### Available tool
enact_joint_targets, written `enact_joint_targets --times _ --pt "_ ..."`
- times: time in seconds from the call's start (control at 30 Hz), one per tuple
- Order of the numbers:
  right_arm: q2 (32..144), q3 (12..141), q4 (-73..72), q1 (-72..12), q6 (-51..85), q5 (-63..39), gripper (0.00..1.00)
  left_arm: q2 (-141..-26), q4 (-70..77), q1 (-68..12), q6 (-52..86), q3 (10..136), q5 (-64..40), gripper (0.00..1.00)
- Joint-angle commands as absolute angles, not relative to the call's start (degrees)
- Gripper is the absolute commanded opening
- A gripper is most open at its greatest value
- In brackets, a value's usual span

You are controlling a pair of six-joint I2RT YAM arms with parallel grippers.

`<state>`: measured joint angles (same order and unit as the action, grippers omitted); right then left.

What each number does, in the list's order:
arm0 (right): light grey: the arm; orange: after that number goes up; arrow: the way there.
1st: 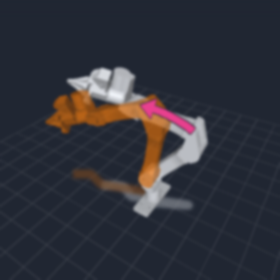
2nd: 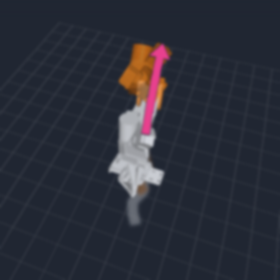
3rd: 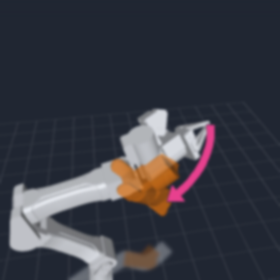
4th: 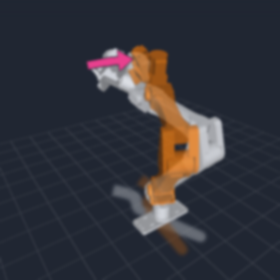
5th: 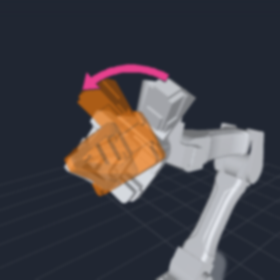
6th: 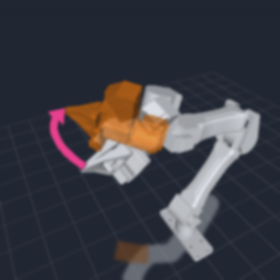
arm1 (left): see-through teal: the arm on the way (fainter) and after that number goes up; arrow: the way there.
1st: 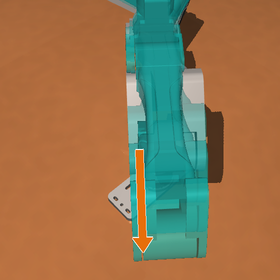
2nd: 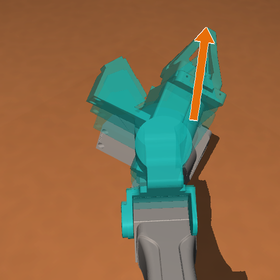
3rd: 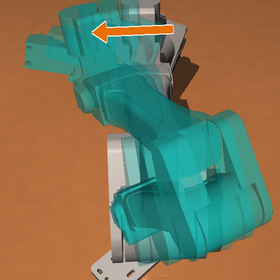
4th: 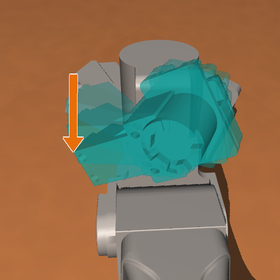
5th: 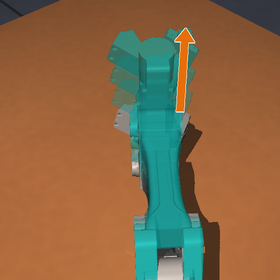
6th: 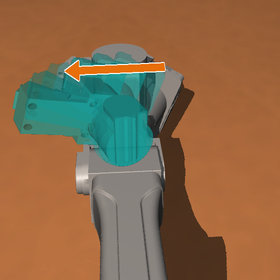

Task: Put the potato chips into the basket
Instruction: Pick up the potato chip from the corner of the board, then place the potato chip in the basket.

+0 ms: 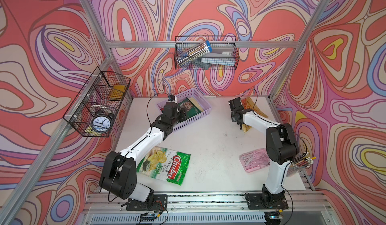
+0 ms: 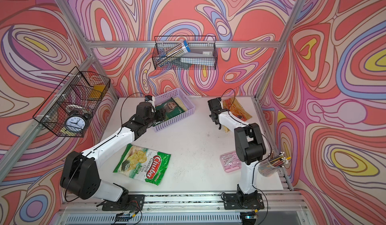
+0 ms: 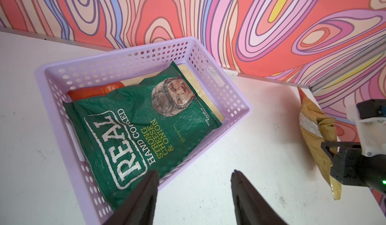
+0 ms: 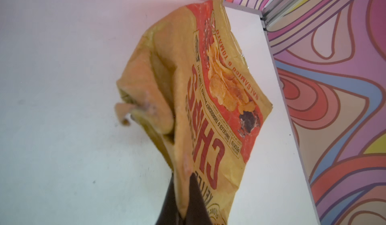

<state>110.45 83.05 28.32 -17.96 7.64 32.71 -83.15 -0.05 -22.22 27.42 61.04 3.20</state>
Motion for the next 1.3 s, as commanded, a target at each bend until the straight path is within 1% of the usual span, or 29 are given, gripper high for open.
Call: enact_joint_targets --times 0.0,0.1,0.23,0.33,0.6,0.7,0.8,1.1,1.27 --pt "106.0 88.2 32.0 -23.0 8.3 31.9 0.00 -78.0 0.8 -22.4 29.1 58.2 4.2 0.61" --pt "105.6 91.7 33.5 -26.3 8.6 32.2 0.00 -73.6 0.0 -22.5 30.0 55.7 5.0 0.61" --pt "105.2 94.0 32.7 -28.6 8.8 32.5 0.00 -67.6 -2.7 -22.5 29.5 53.9 5.7 0.61" --pt "104.6 94.4 31.0 -29.9 8.5 32.6 0.00 -63.3 -7.7 -22.5 27.2 54.9 7.6 0.61" --pt "103.0 98.0 31.8 -30.6 10.0 27.4 0.00 -53.3 -21.3 -22.4 20.4 59.1 8.0 0.61" --pt "102.7 100.5 33.6 -31.3 10.5 26.3 0.00 -51.2 -24.6 -22.4 17.6 60.1 7.0 0.61" --pt "102.3 102.2 34.0 -32.7 10.7 25.6 0.00 -49.0 -25.3 -22.4 15.6 58.7 8.0 0.61" --pt "108.2 112.9 37.2 -35.6 12.9 21.1 0.00 -46.3 -25.1 -22.4 14.7 55.1 9.2 0.62" --pt "114.9 120.2 40.0 -35.7 15.0 20.1 0.00 -44.6 -24.8 -22.2 14.7 53.9 9.7 0.62"
